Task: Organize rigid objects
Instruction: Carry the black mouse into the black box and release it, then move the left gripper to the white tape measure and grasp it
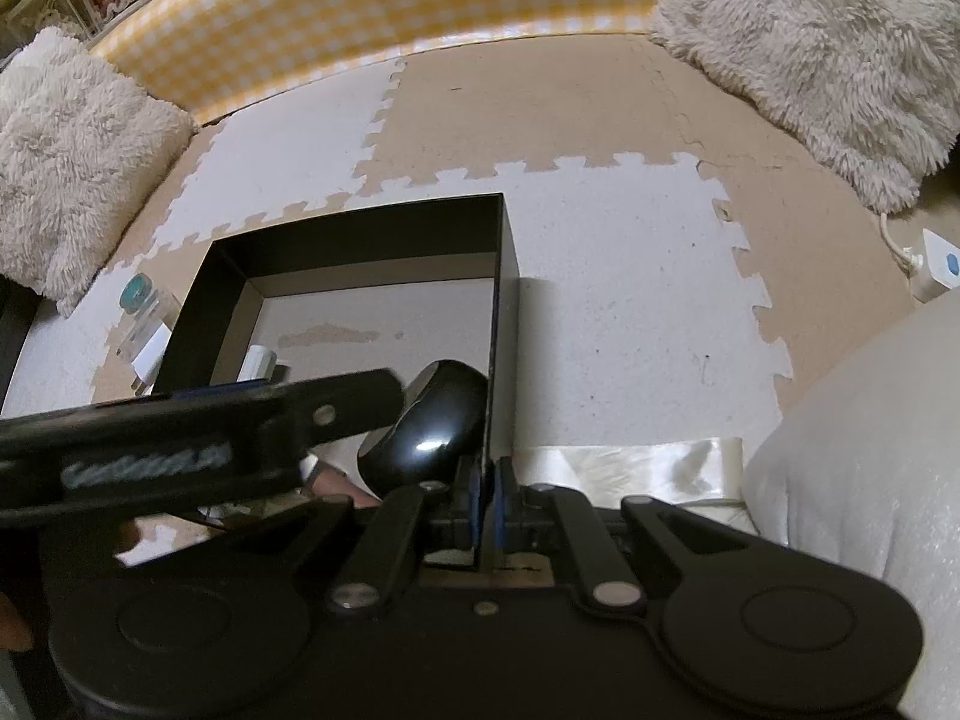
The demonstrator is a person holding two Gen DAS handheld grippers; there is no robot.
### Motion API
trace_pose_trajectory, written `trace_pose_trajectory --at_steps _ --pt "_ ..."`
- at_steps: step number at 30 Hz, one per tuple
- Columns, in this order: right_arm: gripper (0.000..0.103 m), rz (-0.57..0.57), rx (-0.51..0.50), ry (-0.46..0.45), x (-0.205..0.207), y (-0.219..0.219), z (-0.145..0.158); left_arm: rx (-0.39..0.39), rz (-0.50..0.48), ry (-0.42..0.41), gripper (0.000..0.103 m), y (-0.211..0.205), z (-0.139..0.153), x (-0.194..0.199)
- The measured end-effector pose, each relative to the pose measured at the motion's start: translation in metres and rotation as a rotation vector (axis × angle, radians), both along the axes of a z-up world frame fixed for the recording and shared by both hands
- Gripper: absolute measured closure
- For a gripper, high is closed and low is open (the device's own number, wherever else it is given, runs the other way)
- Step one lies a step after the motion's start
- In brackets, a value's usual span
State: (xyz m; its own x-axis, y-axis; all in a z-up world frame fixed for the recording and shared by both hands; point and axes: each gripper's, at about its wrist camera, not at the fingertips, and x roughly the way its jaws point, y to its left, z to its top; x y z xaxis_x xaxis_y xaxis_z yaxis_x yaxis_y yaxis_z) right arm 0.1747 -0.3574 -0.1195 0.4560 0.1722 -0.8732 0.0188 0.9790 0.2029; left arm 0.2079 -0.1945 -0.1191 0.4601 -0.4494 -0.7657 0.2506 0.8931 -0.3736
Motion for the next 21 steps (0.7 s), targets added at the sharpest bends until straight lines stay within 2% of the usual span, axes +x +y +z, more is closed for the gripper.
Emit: trace_pose_trajectory --at_steps 14,21 --pt "0.098 0.008 -0.007 0.001 0.0 0.0 -0.001 0.04 -0.029 -0.075 0.001 0.033 0.036 -0.026" --pt "0.098 0.01 -0.01 0.0 0.0 0.001 -0.001 0.061 -0.061 -0.124 0.0 0.047 0.053 -0.042"
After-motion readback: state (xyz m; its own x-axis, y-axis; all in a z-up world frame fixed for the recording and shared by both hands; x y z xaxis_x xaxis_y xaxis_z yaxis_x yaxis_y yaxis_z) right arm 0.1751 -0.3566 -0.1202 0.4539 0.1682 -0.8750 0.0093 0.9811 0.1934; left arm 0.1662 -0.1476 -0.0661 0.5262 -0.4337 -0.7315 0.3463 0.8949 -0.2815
